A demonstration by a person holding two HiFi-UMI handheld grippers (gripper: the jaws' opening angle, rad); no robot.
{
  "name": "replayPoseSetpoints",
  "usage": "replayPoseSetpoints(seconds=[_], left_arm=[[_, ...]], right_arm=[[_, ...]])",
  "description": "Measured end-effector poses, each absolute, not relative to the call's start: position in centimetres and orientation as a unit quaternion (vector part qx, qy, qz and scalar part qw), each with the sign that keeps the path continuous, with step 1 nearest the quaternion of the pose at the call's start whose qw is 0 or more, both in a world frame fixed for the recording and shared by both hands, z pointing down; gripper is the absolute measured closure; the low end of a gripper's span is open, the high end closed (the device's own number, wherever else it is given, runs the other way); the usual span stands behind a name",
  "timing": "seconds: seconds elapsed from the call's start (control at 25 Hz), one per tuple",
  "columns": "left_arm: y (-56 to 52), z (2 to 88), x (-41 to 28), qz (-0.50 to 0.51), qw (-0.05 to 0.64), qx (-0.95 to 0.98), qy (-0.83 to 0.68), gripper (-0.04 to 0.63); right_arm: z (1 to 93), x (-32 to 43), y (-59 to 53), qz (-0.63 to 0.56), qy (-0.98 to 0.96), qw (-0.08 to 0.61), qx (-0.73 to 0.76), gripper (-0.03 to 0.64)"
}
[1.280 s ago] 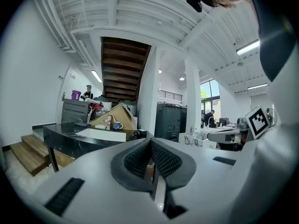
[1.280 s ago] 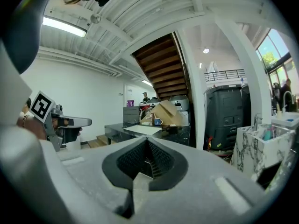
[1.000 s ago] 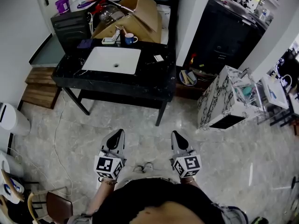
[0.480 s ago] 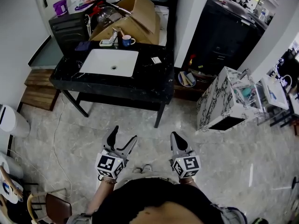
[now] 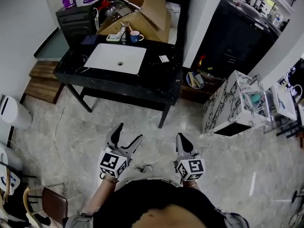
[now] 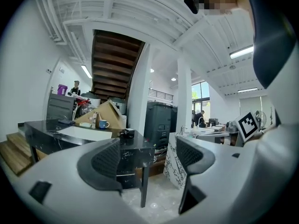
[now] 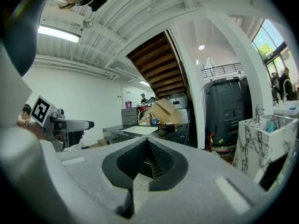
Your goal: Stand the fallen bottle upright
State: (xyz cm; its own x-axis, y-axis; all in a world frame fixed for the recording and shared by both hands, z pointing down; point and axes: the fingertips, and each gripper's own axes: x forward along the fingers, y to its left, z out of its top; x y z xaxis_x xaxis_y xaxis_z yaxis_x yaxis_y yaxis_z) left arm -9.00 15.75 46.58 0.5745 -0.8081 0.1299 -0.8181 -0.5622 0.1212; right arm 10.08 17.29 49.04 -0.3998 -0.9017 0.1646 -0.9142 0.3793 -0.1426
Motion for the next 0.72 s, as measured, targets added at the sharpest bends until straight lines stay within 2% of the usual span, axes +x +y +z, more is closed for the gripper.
replayPoseSetpoints(seconds=[0.72], left_arm=[[15.9,47.9,-7.6,0.020,0.094,0.883,-0.459,0.236]], right_arm=[[50.7,11.4,17.3,0.112,-0.836,0.047,0.535,0.612]])
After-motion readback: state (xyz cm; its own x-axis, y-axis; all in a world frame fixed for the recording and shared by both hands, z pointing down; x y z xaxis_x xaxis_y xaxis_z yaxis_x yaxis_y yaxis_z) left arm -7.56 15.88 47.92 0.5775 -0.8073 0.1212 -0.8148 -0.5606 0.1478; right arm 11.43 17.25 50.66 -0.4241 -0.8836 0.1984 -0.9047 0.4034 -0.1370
